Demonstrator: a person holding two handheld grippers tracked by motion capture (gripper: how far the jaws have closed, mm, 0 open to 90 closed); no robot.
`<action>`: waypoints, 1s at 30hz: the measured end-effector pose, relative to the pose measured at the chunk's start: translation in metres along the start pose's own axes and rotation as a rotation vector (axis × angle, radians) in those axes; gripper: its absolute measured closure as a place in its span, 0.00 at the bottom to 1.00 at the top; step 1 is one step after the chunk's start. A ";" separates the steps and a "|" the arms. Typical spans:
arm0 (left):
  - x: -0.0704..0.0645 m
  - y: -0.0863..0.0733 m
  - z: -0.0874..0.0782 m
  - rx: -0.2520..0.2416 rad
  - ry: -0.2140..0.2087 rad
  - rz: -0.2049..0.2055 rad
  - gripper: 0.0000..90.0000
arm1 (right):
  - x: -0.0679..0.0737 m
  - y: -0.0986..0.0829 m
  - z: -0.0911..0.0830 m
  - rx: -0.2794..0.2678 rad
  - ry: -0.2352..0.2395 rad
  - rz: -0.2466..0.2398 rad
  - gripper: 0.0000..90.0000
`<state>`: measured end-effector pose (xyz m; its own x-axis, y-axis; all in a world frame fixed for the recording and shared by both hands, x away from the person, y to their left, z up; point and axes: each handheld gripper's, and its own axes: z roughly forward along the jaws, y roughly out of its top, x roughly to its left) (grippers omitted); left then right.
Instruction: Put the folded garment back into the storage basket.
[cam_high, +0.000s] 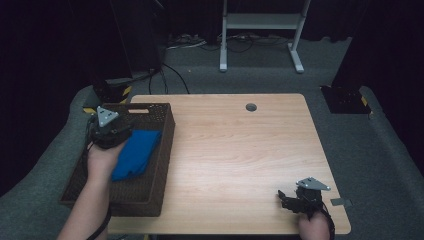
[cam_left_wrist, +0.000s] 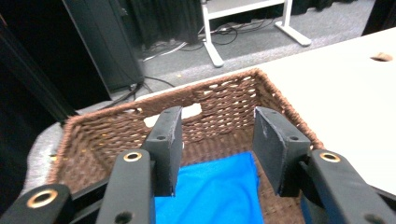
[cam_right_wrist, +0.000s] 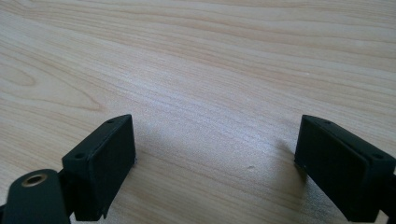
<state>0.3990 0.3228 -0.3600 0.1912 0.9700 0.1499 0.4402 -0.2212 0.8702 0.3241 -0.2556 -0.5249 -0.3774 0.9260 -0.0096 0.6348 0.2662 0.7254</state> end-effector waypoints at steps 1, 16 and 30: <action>0.002 -0.002 0.000 0.006 -0.004 -0.003 0.59 | 0.000 0.000 0.000 0.000 0.000 0.000 0.14; 0.008 -0.038 0.010 0.129 -0.055 0.032 0.60 | 0.000 0.000 0.000 0.000 0.000 0.000 0.14; -0.022 -0.072 0.043 0.549 -0.235 0.203 0.51 | 0.000 0.000 0.000 0.000 0.000 0.000 0.14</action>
<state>0.4008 0.3128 -0.4456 0.4783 0.8691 0.1258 0.7491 -0.4786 0.4580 0.3240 -0.2556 -0.5249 -0.3778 0.9258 -0.0096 0.6346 0.2665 0.7254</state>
